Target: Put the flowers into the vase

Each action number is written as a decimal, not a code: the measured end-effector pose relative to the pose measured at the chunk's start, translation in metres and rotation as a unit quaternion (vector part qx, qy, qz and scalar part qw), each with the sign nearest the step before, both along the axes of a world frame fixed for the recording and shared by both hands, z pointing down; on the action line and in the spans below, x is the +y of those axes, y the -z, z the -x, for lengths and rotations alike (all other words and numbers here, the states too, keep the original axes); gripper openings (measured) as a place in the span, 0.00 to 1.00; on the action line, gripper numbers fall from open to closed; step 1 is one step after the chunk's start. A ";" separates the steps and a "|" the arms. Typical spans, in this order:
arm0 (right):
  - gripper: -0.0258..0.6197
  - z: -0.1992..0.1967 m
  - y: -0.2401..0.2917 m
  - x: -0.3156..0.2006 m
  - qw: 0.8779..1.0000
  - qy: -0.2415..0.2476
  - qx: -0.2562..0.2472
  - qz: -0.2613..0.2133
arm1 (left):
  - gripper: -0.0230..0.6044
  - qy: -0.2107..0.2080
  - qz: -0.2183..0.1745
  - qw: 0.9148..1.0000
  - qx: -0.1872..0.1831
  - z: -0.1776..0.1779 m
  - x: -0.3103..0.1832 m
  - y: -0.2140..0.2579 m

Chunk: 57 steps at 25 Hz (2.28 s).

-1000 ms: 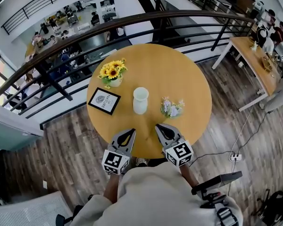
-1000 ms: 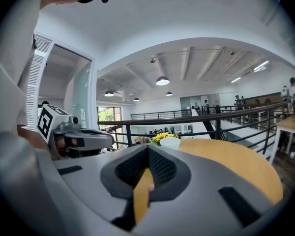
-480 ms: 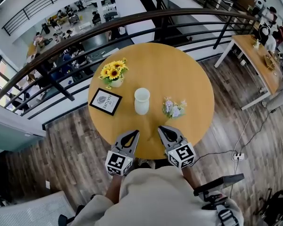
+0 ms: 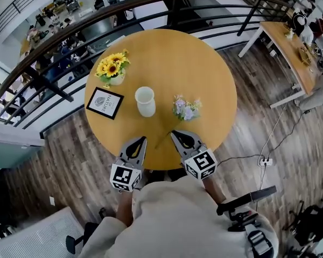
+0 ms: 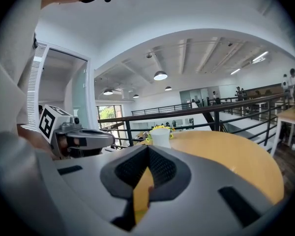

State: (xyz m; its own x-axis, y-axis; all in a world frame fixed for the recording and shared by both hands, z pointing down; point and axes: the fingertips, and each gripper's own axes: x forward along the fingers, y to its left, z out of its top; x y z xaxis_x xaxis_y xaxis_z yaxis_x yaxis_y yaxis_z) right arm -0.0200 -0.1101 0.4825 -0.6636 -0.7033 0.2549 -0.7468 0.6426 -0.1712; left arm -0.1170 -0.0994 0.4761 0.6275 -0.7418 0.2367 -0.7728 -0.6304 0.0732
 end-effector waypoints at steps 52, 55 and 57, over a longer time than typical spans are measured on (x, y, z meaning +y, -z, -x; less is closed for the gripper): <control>0.49 -0.051 -0.232 -0.058 0.927 -0.135 -0.027 0.348 | 0.05 0.050 0.109 0.993 -0.019 0.011 -0.027 -0.059; 0.49 -0.050 -0.239 -0.067 0.925 -0.148 -0.017 0.349 | 0.05 0.058 0.111 0.992 -0.020 0.019 -0.029 -0.059; 0.49 -0.050 -0.241 -0.069 0.925 -0.155 -0.011 0.347 | 0.05 0.063 0.113 0.991 -0.020 0.023 -0.029 -0.059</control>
State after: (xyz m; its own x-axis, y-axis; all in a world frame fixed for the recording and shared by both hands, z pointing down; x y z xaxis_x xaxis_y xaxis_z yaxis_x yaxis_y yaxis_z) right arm 0.0302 -0.1789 0.7233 -0.4679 -0.5332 0.7048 -0.8683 0.1284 -0.4792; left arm -0.1403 -0.1286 0.5351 0.5204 -0.7385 0.4288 -0.8493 -0.4997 0.1701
